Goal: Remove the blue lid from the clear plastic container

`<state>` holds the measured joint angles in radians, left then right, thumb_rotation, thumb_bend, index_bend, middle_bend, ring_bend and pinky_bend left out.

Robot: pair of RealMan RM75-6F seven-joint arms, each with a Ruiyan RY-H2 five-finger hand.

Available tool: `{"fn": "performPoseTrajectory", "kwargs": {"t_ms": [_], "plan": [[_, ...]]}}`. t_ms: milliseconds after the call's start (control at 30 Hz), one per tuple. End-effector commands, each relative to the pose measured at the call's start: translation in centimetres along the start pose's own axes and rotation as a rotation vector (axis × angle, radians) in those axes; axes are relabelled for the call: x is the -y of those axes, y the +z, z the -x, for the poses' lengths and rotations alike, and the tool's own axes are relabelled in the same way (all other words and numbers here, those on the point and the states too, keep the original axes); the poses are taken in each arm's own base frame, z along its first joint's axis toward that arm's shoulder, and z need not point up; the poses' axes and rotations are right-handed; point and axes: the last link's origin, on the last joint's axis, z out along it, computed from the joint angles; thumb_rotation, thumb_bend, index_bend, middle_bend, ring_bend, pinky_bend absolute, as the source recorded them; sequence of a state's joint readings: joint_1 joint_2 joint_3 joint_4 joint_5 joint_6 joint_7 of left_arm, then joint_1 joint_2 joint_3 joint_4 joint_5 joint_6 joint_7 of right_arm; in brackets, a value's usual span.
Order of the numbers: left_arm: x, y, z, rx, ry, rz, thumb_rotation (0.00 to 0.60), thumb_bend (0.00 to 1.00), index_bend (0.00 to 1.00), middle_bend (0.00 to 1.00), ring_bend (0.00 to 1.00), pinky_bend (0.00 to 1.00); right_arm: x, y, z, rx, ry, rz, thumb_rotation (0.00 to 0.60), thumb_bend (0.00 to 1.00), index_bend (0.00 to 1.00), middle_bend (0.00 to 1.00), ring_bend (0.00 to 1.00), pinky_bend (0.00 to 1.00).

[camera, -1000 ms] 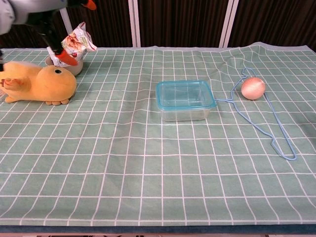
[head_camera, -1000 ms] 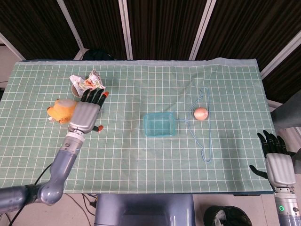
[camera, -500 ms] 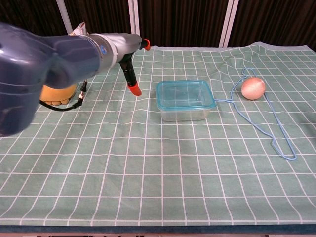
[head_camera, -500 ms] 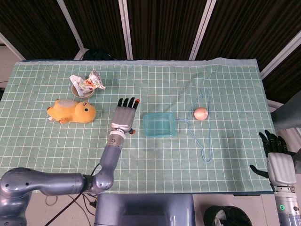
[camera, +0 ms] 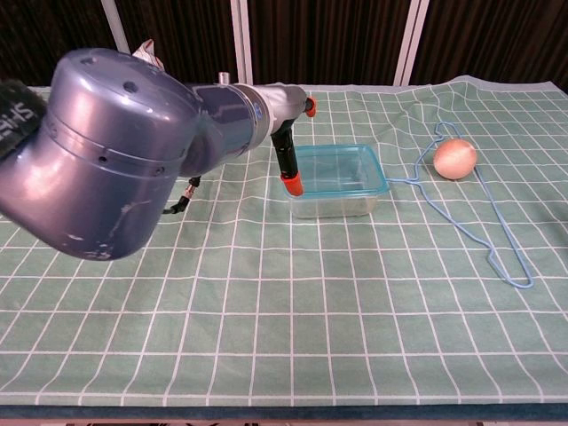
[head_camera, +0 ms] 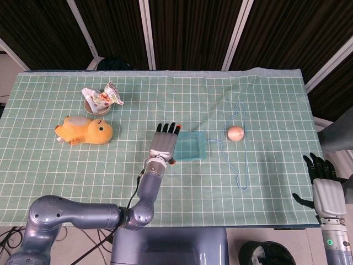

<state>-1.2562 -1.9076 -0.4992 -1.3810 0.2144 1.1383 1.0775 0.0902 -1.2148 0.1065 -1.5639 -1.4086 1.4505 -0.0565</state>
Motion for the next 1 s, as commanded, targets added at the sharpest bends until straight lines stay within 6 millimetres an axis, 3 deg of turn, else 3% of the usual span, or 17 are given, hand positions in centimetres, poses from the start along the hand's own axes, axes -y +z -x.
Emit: {"fn": "performPoseTrajectory", "kwargs": {"t_ms": [33, 500, 633, 767, 1000], "plan": [[-1.0, 0.4, 0.9, 0.031, -0.006, 0.0, 0.6, 0.0, 0.0, 0.0, 0.0, 0.02, 0.0, 0.0, 0.0, 0.002, 0.004, 0.004, 0.6, 0.19, 0.0, 0.0, 0.0, 0.0], [-3.5, 2.9, 2.5, 0.063, -0.022, -0.006, 0.6, 0.0, 0.0, 0.0, 0.0, 0.02, 0.0, 0.0, 0.0, 0.019, 0.04, 0.03, 0.6, 0.19, 0.0, 0.0, 0.0, 0.0], [-3.8, 3.4, 3.0, 0.072, -0.026, -0.01, 0.6, 0.0, 0.0, 0.0, 0.0, 0.13, 0.0, 0.0, 0.0, 0.021, 0.047, 0.035, 0.6, 0.19, 0.0, 0.0, 0.0, 0.0], [-3.9, 3.9, 3.3, 0.055, -0.021, -0.015, 0.6, 0.14, 0.01, 0.09, 0.1, 0.32, 0.0, 0.0, 0.0, 0.021, 0.052, 0.035, 0.6, 0.19, 0.0, 0.0, 0.0, 0.0], [-3.5, 4.2, 3.3, -0.027, 0.03, 0.031, 0.6, 0.2, 0.12, 0.15, 0.16, 0.37, 0.0, -0.1, 0.0, 0.026, 0.051, 0.03, 0.6, 0.19, 0.0, 0.0, 0.0, 0.0]]}}
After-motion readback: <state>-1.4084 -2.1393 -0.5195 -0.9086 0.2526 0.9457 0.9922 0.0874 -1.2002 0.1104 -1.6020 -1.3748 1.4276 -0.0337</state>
